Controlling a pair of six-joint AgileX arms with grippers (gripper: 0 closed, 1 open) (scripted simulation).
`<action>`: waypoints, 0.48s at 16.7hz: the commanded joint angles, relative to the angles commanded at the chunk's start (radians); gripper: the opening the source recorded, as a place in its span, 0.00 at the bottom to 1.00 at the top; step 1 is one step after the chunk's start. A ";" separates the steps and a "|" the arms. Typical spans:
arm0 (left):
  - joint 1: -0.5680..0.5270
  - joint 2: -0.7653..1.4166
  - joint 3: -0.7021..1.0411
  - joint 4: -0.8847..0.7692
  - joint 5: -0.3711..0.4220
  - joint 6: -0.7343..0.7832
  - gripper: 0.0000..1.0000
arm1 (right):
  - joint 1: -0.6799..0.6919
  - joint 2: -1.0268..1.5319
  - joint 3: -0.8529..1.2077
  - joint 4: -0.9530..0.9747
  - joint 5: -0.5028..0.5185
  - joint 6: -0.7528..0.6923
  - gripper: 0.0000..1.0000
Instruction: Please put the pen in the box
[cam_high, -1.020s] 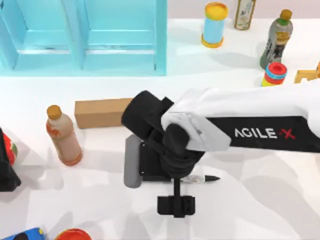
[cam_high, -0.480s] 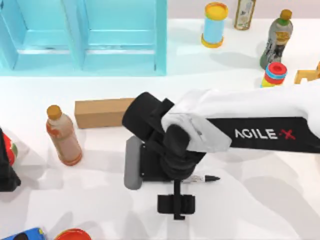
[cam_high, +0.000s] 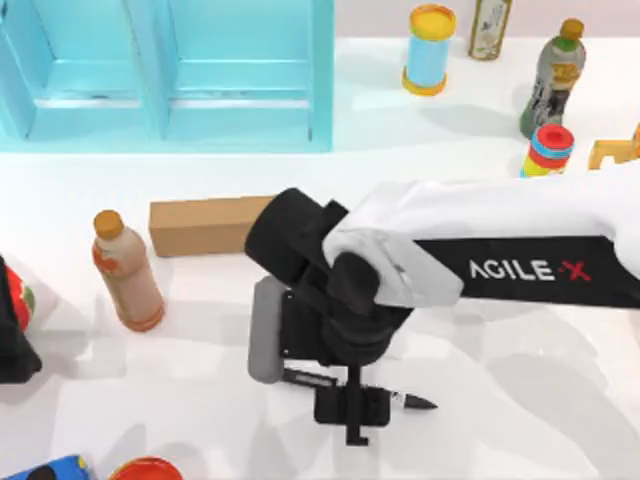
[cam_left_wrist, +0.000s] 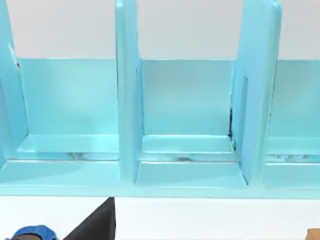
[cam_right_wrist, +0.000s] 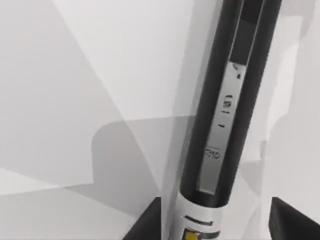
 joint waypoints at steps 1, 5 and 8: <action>0.000 0.000 0.000 0.000 0.000 0.000 1.00 | 0.000 0.000 0.000 0.000 0.000 0.000 0.00; 0.000 0.000 0.000 0.000 0.000 0.000 1.00 | 0.019 -0.097 0.005 -0.099 -0.058 0.052 0.00; 0.000 0.000 0.000 0.000 0.000 0.000 1.00 | 0.019 -0.114 0.060 -0.171 -0.054 0.051 0.00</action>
